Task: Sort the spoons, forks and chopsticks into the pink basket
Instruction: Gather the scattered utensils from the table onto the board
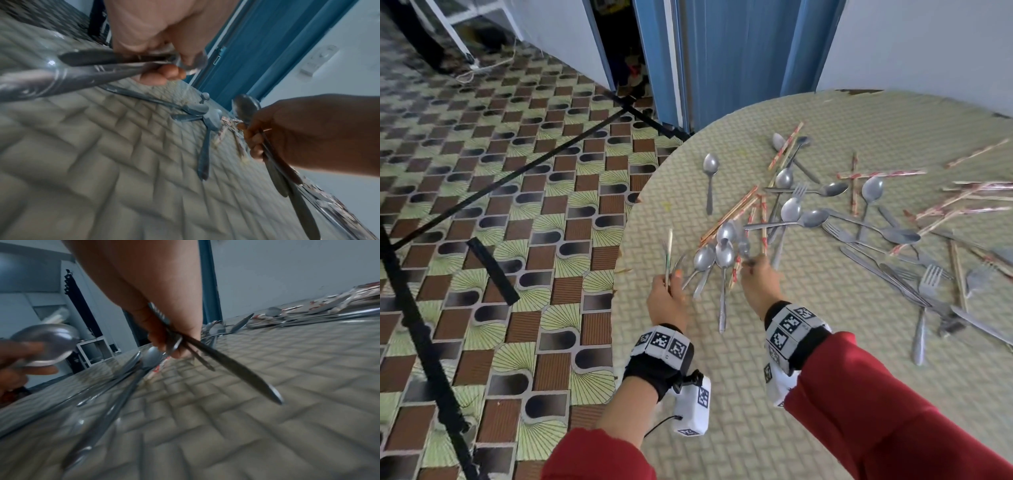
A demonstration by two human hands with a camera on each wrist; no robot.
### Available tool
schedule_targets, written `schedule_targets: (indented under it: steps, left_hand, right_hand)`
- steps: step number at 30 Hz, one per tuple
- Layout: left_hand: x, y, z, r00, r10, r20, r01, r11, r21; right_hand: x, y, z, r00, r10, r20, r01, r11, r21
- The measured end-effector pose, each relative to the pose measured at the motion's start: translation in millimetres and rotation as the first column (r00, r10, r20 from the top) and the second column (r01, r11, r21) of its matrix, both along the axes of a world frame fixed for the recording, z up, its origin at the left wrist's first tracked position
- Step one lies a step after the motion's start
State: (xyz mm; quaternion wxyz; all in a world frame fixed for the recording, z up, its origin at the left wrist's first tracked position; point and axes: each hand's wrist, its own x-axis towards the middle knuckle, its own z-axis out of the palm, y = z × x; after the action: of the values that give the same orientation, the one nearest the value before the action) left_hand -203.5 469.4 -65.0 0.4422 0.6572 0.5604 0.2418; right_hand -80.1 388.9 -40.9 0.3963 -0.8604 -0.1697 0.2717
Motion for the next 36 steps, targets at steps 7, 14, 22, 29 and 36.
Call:
schedule_targets:
  steps: [7, 14, 22, 29, 36]
  left_hand:
    - [2, 25, -3, 0.949, -0.176, -0.261, 0.19, 0.981, 0.031]
    - [8, 29, -15, 0.869, -0.327, -0.37, 0.362, 0.932, 0.025]
    - [3, 7, 2, 0.892, -0.35, -0.287, 0.384, 0.921, 0.071]
    - [8, -65, 40, 0.93, -0.369, 0.004, 0.36, 0.91, 0.206]
    - [42, -186, 66, 0.79, -0.56, 0.25, 0.572, 0.82, 0.029]
  right_hand:
    - [-23, 17, -11, 0.992, 0.088, 0.091, -0.071, 0.982, -0.176]
    - [-22, 7, -13, 0.995, 0.053, 0.087, -0.021, 0.943, -0.333]
    - [-7, -34, -5, 1.0, 0.022, -0.008, -0.023, 0.986, -0.166]
    - [4, -113, 24, 0.987, -0.149, -0.062, 0.151, 0.988, 0.023]
    - [10, -244, 54, 0.916, -0.378, -0.134, 0.397, 0.9, 0.18]
